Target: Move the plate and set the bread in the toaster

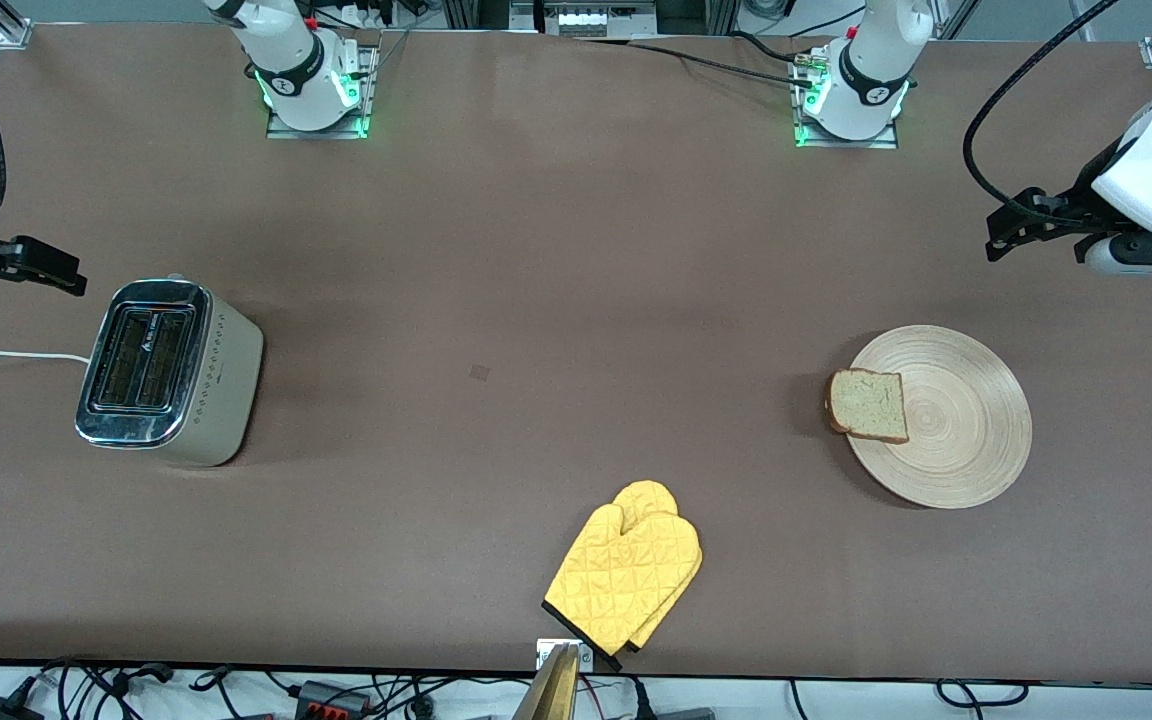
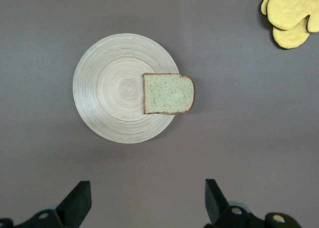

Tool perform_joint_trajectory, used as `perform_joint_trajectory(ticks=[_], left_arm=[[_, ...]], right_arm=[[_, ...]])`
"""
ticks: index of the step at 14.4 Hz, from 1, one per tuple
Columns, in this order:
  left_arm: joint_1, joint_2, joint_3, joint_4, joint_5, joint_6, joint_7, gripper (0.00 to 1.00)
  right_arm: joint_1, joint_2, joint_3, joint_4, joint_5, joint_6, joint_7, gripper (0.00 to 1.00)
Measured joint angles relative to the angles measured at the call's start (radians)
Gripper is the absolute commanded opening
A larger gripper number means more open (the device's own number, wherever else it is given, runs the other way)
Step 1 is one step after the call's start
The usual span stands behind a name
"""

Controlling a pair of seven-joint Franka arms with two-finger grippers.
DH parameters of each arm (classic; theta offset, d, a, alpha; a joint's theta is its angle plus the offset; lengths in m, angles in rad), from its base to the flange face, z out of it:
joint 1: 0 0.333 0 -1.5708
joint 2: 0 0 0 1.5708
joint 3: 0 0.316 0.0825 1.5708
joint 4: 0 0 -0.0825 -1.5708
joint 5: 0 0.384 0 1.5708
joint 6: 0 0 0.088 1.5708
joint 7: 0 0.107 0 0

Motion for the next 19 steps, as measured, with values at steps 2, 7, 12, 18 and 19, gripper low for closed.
perform_joint_trajectory(ticks=[2,7,12,18,19], left_arm=[[0.000,0.000,0.000,0.000,0.000,0.000,0.000,1.00],[0.000,0.000,0.000,0.000,0.000,0.000,0.000,1.00],[0.000,0.017,0.001,0.000,0.000,-0.060,0.000,1.00],[0.046,0.106,0.016,0.001,0.000,-0.078,0.003,1.00],[0.074,0.126,0.017,0.001,0.000,-0.078,0.018,1.00]], right_arm=[[0.000,0.000,0.000,0.000,0.000,0.000,0.000,1.00],[0.000,0.000,0.000,0.000,0.000,0.000,0.000,1.00],[0.000,0.000,0.000,0.000,0.000,0.000,0.000,1.00],[0.000,0.000,0.000,0.000,0.000,0.000,0.000,1.00],[0.000,0.000,0.000,0.000,0.002,0.000,0.000,1.00]])
